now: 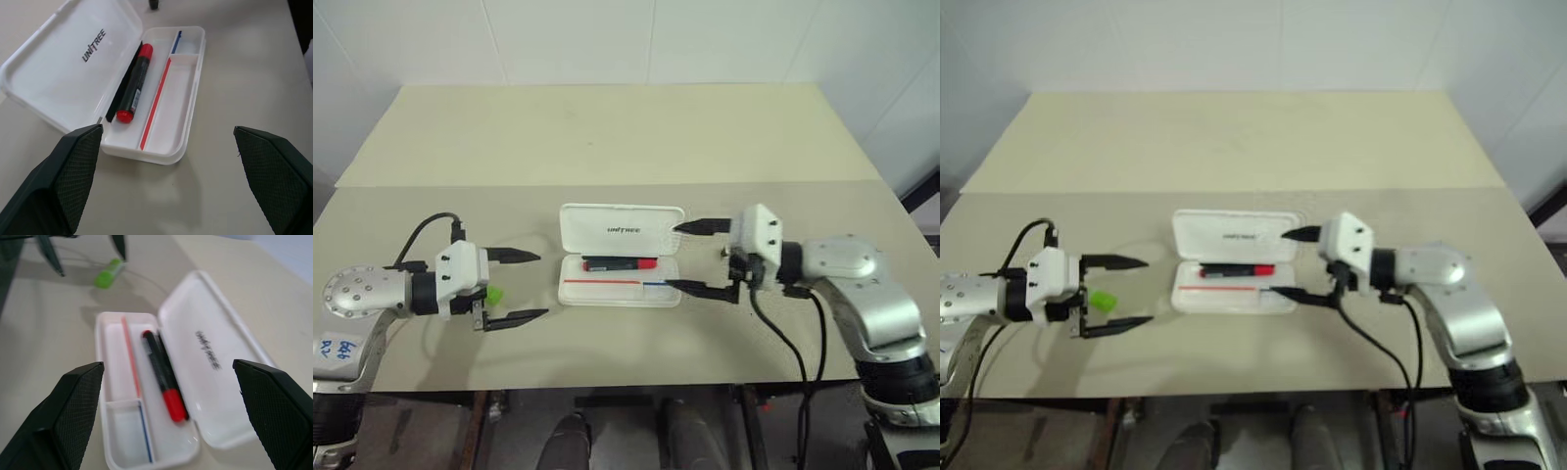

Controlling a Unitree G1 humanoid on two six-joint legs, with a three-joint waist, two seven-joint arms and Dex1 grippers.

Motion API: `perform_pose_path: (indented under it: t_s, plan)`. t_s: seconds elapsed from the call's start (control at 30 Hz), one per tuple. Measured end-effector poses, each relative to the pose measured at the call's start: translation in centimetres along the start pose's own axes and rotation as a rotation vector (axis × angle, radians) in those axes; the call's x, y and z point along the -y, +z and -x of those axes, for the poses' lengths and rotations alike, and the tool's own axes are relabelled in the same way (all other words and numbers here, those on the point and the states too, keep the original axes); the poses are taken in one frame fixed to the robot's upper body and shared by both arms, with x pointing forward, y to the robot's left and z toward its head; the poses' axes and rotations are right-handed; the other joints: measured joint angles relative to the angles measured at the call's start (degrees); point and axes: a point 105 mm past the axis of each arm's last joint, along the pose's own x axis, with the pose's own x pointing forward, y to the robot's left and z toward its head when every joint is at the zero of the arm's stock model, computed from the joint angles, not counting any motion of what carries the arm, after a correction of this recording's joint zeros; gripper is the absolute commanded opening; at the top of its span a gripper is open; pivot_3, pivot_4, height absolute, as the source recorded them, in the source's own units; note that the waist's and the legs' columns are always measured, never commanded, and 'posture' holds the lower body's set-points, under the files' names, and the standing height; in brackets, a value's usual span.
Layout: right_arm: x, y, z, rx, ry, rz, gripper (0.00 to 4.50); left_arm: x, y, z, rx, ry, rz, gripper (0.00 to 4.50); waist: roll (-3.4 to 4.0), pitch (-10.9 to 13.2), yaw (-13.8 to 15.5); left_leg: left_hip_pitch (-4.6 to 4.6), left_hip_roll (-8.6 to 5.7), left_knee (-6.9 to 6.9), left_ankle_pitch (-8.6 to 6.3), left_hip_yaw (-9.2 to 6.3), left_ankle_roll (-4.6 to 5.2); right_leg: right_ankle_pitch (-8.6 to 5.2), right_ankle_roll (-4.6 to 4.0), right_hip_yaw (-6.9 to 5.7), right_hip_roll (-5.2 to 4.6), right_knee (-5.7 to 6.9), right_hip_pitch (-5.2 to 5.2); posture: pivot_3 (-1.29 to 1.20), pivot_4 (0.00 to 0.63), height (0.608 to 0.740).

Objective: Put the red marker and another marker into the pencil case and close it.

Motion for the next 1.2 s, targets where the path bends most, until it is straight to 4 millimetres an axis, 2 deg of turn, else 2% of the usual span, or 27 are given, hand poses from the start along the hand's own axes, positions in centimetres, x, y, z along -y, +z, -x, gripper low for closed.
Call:
perform_pose_path:
  t_s: [0.1,0.2,0.27,0.4,0.5,0.57,0.6,0.77,0.9,0.97,1.0,1.1,1.2]
  plan:
    - [0.3,-0.9,0.8,-0.032,-0.047,-0.035,4.46,-1.6,-0.7,1.7,-0.046,0.128,-0.003,4.50,0.00,0.00,0.09,0.01,-0.01,0.01,0.01,0.01,0.01,-0.07,-0.13,0.00,-0.01,0.01,0.01,0.00,0.150,0.740]
    - [0.1,-1.6,1.0,-0.046,-0.063,-0.058,4.46,-3.8,-1.6,3.8,-0.044,0.415,0.084,4.50,0.00,0.00,0.08,0.00,-0.02,0.01,0.01,0.01,0.01,0.01,0.03,0.00,-0.04,-0.04,0.04,0.00,0.150,0.740]
    - [0.0,-1.5,1.0,-0.041,-0.063,-0.061,4.46,-3.9,-2.6,4.2,-0.045,0.539,0.164,4.50,0.00,0.00,0.11,-0.01,-0.02,0.00,0.00,0.01,0.01,0.03,0.05,0.01,-0.05,-0.07,0.04,0.00,0.150,0.740]
    - [0.1,-1.5,1.0,-0.039,-0.065,-0.058,4.46,-2.2,-3.6,3.2,-0.055,0.621,0.257,4.50,-0.03,-0.01,0.50,-0.04,-0.03,0.02,0.00,0.00,0.01,0.04,0.07,0.00,-0.05,-0.10,0.04,0.00,0.150,0.740]
    - [0.1,-1.3,0.9,-0.036,-0.063,-0.054,4.46,-0.8,-3.1,2.6,-0.072,0.563,0.231,4.50,-0.04,-0.02,0.87,-0.01,-0.03,0.04,0.00,0.02,0.00,0.02,0.04,0.01,-0.04,-0.08,0.05,0.00,0.150,0.740]
    - [0.2,-1.3,0.9,-0.033,-0.064,-0.050,4.46,-0.5,-2.7,2.6,-0.088,0.496,0.192,4.50,-0.04,-0.02,1.06,0.01,-0.03,0.05,0.01,0.03,0.00,-0.24,-0.48,0.01,-0.02,-0.09,0.05,0.00,0.150,0.740]
    - [0.2,-1.3,0.9,-0.031,-0.064,-0.047,4.46,-0.6,-2.6,2.8,-0.096,0.476,0.179,4.50,-0.04,-0.02,1.14,0.01,-0.02,0.05,0.01,0.02,0.00,-0.42,-0.86,0.01,-0.02,-0.09,0.05,0.00,0.150,0.740]
    - [0.3,-1.4,0.9,-0.030,-0.063,-0.047,4.46,-2.7,-2.9,4.9,-0.140,0.516,0.162,4.50,-0.04,-0.02,1.29,0.01,-0.03,0.06,0.02,0.04,0.01,-0.41,-0.85,0.01,-0.04,-0.13,0.09,0.00,0.150,0.740]
    - [0.3,-1.4,0.8,-0.029,-0.056,-0.045,4.46,-1.8,-2.0,4.4,-0.147,0.347,0.072,4.50,-0.04,-0.02,1.35,-0.02,-0.02,-0.01,0.00,0.07,0.00,-0.29,-0.61,0.00,-0.04,-0.16,0.05,0.00,0.150,0.740]
    - [0.2,-1.4,0.6,-0.029,-0.050,-0.046,4.46,-1.8,-2.3,5.1,-0.194,0.231,0.050,4.50,-0.05,-0.02,1.25,-0.01,0.03,-0.05,0.00,0.08,-0.01,-0.32,-0.66,0.00,0.02,-0.15,-0.01,0.00,0.150,0.740]
    - [0.2,-1.5,0.6,-0.032,-0.049,-0.052,4.46,-2.4,-2.4,6.0,-0.223,0.166,0.038,4.50,-0.04,-0.01,1.25,-0.01,0.03,-0.04,0.00,0.07,-0.01,-0.44,-0.89,0.00,0.04,-0.07,-0.04,0.00,0.150,0.740]
    - [0.1,-1.8,0.3,-0.035,-0.041,-0.059,4.46,-5.1,-1.9,8.9,-0.293,0.110,-0.021,4.50,-0.05,0.01,1.14,0.01,0.05,-0.03,0.00,0.13,0.00,-0.47,-0.97,0.01,0.04,-0.16,0.02,0.00,0.150,0.740]
    - [0.3,-1.7,0.2,-0.026,-0.050,-0.052,4.46,-6.6,-2.0,9.5,-0.346,0.027,-0.094,4.50,-0.03,0.01,1.23,-0.01,0.02,-0.04,0.00,0.15,0.00,-0.38,-0.78,0.01,0.01,-0.14,0.03,0.00,0.150,0.740]
